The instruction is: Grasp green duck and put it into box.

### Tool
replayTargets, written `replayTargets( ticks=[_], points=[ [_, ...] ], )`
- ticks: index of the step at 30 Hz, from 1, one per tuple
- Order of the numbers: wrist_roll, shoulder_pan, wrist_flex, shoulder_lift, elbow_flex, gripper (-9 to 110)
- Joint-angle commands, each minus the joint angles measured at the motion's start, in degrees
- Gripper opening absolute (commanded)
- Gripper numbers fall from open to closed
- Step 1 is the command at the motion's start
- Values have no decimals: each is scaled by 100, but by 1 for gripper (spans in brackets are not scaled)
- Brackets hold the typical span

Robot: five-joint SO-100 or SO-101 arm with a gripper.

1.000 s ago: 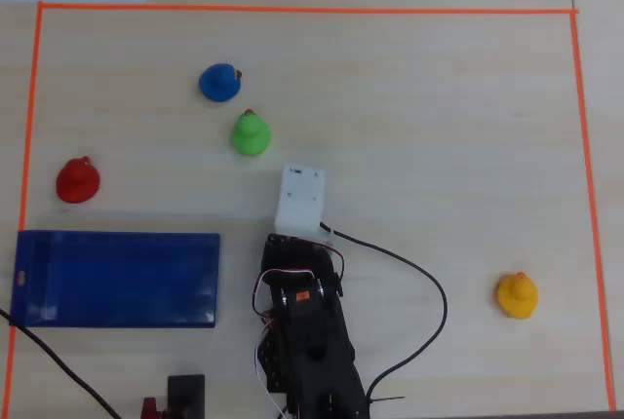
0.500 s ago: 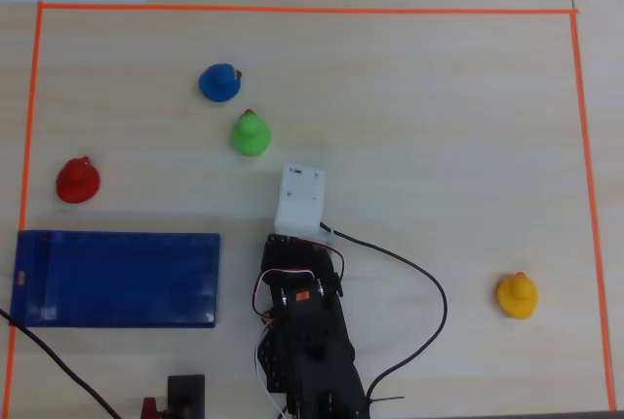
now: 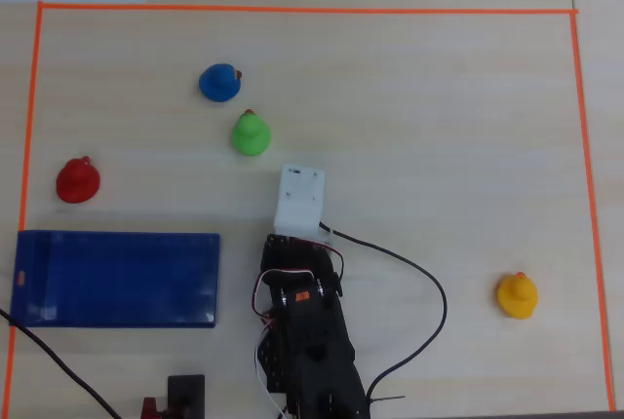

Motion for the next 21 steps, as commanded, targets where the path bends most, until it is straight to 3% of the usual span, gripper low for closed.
replayTargets(
  ticks=[1,21],
  points=[
    [-35,-70,123,-70,-26,1],
    [-677,-35,-26,-281,-18,2]
  ],
)
